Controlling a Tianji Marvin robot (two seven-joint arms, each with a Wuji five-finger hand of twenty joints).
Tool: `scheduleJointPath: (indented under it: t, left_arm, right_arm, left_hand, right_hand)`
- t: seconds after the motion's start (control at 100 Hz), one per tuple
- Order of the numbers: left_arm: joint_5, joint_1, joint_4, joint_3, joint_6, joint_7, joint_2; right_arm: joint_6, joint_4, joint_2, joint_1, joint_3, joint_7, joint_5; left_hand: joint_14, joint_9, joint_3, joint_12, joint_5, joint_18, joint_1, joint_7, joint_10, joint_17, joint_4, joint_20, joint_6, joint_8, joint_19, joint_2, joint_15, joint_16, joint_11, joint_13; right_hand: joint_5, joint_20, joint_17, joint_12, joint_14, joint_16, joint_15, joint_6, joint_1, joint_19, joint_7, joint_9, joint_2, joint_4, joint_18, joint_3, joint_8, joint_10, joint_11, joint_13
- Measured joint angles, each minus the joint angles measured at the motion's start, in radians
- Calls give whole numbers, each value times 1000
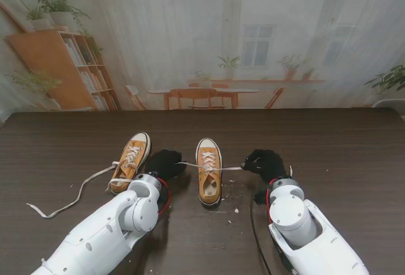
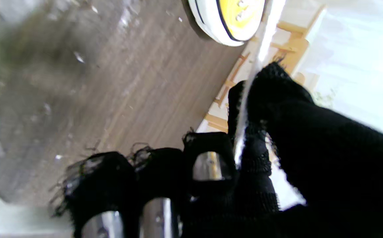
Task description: Tie the shoelaces into a bow on the shoes
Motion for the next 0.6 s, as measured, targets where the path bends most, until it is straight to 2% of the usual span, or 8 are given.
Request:
scheduleJointPath:
  t: [0.05,0.06,0.11,0.12,0.19,0.35,0.47,0.6]
  left_arm:
    - [-1,2,22,-7,-58,64,-5]
    - [-1,2,24,-9,-67,72,-5]
    - [10,8,28,-20,-98,86,-6]
    - [14,9,27,-22,-102,86,-6]
    - [45,23,16,-39,-106,83,-4]
    - [23,67,-39,-84,-138,100,-2]
    - [26,90,-66,-108,-160,117,-2]
    - [37,108,-95,-123,-167,118,1]
  right_arm:
    - [-57,8,-2,-2,0,-15,-7]
    - [-71,9,-3,-3,1,-17,-9]
    - [-133,11,-3,-9,4,-16,-26]
    - [-141,11,-3,-10,6,-15,-32]
    - [-152,-8,4,-25,17,22,-84]
    - [-148,-112,52,-63,63,258,-83]
    - [-187,-134,91,-65,75,337,-147]
    - [-193,-168,124,-64,91,479,-190]
  left_hand:
    - [-27,0,-24,-1,-2,-35,7,-80,-29,0,-57,-16,1,-85,1,0,0,0,11,0]
    - [-32,0,-42,-6,-4,-35,28,-112,-37,0,-93,-26,1,-135,1,0,0,0,13,0]
    - [-44,0,-69,-12,-31,-39,74,-186,-51,0,-168,-43,1,-255,2,0,0,0,20,0]
    - [-51,0,-95,-13,-33,-64,84,-198,-57,0,-178,-48,1,-275,2,0,0,0,21,0]
    - [-57,0,-124,-20,-64,-63,143,-271,-68,0,-234,-66,5,-406,2,-26,0,0,23,0]
    - [-64,0,-176,-27,-88,-63,211,-308,-77,0,-258,-97,15,-524,2,-37,-3,0,23,0]
    - [-64,0,-206,-34,-99,-63,223,-322,-78,0,-265,-111,18,-562,2,-51,-7,0,23,0]
    - [-64,0,-205,-36,-112,-63,285,-389,-83,0,-274,-142,19,-627,2,-51,-17,0,23,0]
  right_hand:
    - [-1,-14,0,0,-1,0,0,-2,-12,0,-12,0,23,0,0,0,0,-3,0,0]
    - [-1,-17,0,0,-1,0,0,-3,-18,0,-14,0,28,0,0,0,1,-3,0,0]
    - [-39,-41,0,0,-19,-9,0,-36,-74,0,-38,1,99,0,-17,-3,-1,-24,0,0]
    - [-47,-46,0,0,-23,-12,0,-39,-81,0,-44,1,103,0,-21,-5,-6,-28,0,0]
    - [-100,-80,0,4,-43,-34,0,-53,-111,0,-73,1,112,0,-48,-50,-33,-45,-29,0]
    - [-134,-171,12,60,-146,-100,0,-187,-150,0,-231,-73,0,1,-173,-61,-47,-109,-61,0]
    - [-76,-183,13,74,-172,-100,0,-274,-146,0,-126,-74,-86,-30,-208,-51,-200,-131,-61,0]
    - [-47,-190,14,85,-182,-100,0,-285,-96,0,-96,-74,-176,-31,-212,42,-234,-141,-61,0]
